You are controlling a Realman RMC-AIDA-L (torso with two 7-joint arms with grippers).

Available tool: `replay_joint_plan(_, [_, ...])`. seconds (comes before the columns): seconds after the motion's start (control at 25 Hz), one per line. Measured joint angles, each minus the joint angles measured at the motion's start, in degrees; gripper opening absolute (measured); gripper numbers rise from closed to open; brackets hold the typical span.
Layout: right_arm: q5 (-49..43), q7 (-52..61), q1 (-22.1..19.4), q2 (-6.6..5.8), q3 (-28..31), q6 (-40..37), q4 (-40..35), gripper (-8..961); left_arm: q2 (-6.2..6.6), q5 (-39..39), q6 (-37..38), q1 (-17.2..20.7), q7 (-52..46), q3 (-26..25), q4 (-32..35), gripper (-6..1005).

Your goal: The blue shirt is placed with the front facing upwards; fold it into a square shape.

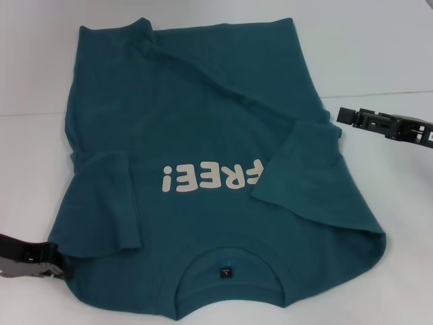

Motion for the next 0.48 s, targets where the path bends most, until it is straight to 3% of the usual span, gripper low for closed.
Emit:
replay_joint_plan(0.2, [-1.7,0.0,-0.9,-0.48,-0.7,-1.6,0.1,905,0.02,0.0,-0.1,0.3,0.3,-0.2,0.1,27])
replay_joint_plan(0.48, [-10.6,7.7,-2.1,-2.75,-0.3,-6.6,-0.1,901,-0.14,0.0,0.1,1.0,1.3,-0.3,0.2,27])
